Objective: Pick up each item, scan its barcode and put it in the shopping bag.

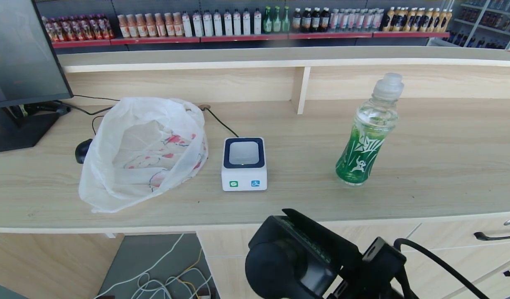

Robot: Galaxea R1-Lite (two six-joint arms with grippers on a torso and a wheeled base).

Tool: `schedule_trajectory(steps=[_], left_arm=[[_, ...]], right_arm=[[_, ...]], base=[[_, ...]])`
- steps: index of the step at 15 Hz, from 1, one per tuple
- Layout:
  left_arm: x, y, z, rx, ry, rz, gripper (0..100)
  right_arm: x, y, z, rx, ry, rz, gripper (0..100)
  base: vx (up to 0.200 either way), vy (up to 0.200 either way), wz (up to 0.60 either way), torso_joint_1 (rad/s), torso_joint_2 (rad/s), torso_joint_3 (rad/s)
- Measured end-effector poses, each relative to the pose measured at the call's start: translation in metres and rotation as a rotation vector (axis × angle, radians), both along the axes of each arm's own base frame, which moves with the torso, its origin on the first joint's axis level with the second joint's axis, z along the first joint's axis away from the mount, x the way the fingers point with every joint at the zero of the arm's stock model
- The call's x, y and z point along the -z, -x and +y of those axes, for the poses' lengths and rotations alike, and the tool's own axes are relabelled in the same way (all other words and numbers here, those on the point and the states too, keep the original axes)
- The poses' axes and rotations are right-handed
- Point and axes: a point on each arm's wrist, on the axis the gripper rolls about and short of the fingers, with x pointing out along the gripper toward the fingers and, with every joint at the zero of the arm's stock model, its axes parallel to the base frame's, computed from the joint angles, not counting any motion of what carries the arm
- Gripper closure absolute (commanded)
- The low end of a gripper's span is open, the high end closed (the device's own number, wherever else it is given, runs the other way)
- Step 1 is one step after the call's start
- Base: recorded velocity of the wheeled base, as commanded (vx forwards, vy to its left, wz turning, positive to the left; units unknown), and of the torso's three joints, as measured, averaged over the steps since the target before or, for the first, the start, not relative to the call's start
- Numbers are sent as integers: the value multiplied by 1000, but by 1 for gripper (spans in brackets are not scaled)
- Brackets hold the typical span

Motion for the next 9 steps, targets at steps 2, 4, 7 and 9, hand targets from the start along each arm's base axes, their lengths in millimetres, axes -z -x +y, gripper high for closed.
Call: schedule_trajectory(steps=[2,4,7,9], left_arm=[[0,0,0,0,0,0,0],[0,0,0,0,0,0,0],[0,0,0,0,0,0,0],[0,0,0,0,0,0,0]], right_arm=[[3,6,-2,-5,73,-55,100],[4,8,-4,-2,114,-94,100],[2,9,-3,23,182,-176,100],[0,9,-3,38,216,-221,100]], base=[[0,0,0,0,0,0],[0,0,0,0,0,0],[0,0,0,0,0,0],[0,0,0,0,0,0]])
